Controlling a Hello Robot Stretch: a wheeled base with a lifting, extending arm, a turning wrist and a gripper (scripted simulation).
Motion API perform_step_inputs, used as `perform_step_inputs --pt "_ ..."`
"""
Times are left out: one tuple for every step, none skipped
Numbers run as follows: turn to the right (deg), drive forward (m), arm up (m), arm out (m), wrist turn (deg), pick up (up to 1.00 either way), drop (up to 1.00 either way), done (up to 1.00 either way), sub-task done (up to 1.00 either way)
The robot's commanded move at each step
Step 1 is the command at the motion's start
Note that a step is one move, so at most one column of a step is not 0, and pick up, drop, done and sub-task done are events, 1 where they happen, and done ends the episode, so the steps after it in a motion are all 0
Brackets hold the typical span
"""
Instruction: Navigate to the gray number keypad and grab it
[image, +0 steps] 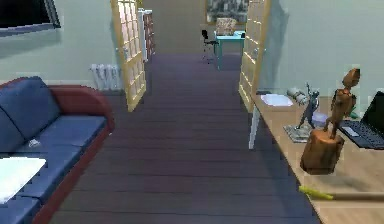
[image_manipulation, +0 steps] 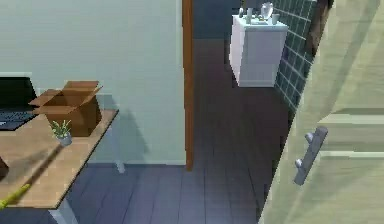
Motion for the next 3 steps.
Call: perform_step_inputs --pt "45.0 0.00 0.00 0.00 0.0 0.00 0.00 0.00 0.00" --pt "36.0 0.00 0.00 0.00 0.0 0.00 0.00 0.00 0.00" --pt "0.0 0.15 0.00 0.00 0.0 0.00 0.00 0.00 0.00"
